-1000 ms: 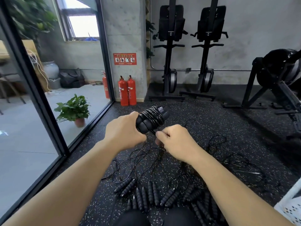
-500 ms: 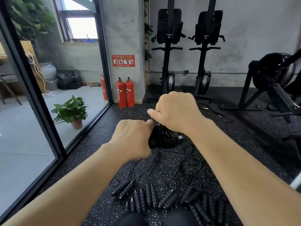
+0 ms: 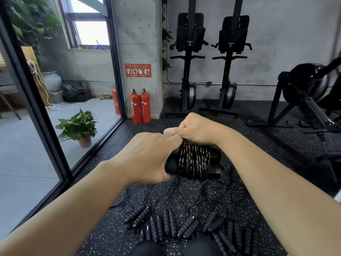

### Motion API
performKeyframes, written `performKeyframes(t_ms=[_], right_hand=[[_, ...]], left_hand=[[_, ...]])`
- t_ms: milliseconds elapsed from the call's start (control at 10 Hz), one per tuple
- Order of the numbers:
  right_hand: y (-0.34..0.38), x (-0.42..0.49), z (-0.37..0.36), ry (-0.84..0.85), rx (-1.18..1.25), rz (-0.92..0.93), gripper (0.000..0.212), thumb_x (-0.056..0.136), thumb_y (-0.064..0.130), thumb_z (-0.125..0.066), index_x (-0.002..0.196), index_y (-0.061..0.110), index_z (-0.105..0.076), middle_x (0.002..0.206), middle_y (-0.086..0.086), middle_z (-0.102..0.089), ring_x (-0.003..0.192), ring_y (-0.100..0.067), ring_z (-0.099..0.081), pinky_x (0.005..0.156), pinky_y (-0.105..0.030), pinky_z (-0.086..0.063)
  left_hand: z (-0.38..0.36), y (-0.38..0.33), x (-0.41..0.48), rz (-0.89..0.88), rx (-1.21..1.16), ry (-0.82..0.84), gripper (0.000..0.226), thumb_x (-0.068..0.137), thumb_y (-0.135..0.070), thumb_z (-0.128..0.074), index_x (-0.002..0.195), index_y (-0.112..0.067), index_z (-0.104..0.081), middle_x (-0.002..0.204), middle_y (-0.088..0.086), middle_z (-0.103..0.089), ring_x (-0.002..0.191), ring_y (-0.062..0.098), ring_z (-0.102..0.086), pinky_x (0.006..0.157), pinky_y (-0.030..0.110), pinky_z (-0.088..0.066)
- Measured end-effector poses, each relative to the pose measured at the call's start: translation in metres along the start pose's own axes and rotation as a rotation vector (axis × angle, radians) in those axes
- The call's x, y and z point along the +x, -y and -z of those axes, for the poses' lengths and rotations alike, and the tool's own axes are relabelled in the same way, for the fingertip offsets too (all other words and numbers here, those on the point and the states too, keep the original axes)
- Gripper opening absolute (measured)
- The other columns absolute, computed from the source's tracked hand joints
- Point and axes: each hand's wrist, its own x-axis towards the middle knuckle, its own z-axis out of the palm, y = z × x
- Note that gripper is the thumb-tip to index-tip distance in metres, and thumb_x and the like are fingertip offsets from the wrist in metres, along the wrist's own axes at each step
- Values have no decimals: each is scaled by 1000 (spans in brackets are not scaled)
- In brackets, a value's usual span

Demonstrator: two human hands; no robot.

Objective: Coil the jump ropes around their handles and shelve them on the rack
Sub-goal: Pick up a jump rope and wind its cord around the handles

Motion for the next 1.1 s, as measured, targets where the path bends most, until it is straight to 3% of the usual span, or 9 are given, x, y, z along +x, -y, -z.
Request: performKeyframes(t_ms=[100,300,400,500,600,700,800,1000,1100], right_hand=[[-8,2,-3,76,132,-55,61,91,50,-57,43,20,-33,37,12,-28,40,-8,-31,47,-18,-30],[-10,-5,-5,82,211,-63,49,94,43,-45,55,14,-40,32,11,-40,31,-1,-37,44,-15,-32],[-28,-6,-16,-827,565,-324,24,103,8,-38,83,4,-50,68,-8,-61,59,-11,-59,57,-24,-47],[-47,-5,-20,-523,1320,-198,15,100,1,-38,109,4,-49,51,-12,-60,46,-8,-61,40,-18,-49],[-55,-7,-56,-107,1100,-333,36,103,6,-27,71,8,-44,58,-8,-49,38,-6,-50,44,-21,-49],[-25,-11,-65,-44,742,-232,39,99,5,-28,62,11,-38,44,6,-38,41,-9,-28,48,-27,-34],[-21,-12,-70,-143,676,-219,39,100,19,-36,64,8,-49,52,-3,-41,42,-9,-30,39,-21,-17],[-11,-22,-59,-58,180,-203,41,98,39,-49,66,17,-62,43,10,-43,41,-11,-36,44,-25,-29],[7,-31,-56,-40,-136,-205,35,97,38,-47,70,20,-58,63,6,-56,61,-17,-53,57,-29,-37]], left_hand=[[7,-3,-1,-1,-95,-27,38,71,-37,-68,98,-22,-47,75,-10,-49,68,16,-53,63,35,-45],[4,-5,-1,30,-252,-77,76,66,-35,-73,130,-27,-33,93,-7,-67,77,18,-63,69,36,-50],[2,-9,0,34,-383,-65,77,64,-31,-74,128,-38,-31,103,-13,-66,84,9,-61,76,29,-49],[4,-11,5,60,-400,-78,70,66,-28,-74,126,-45,-41,92,-14,-61,84,6,-56,71,20,-43],[7,-8,8,159,-396,-105,63,62,-44,-66,123,-36,-52,89,-15,-62,87,11,-61,73,27,-46],[5,1,13,284,-407,-154,70,55,-56,-56,121,-32,-55,89,-12,-65,90,17,-64,78,33,-52],[-2,12,20,407,-296,-135,52,69,-42,-70,116,-24,-54,79,-11,-57,84,22,-62,68,33,-49],[-23,28,26,556,-260,-157,30,73,-35,-69,83,-21,-44,73,-6,-50,75,25,-58,56,31,-39],[-26,33,29,614,-233,-158,32,77,-34,-66,75,-21,-37,71,-5,-48,67,24,-53,54,30,-37]])
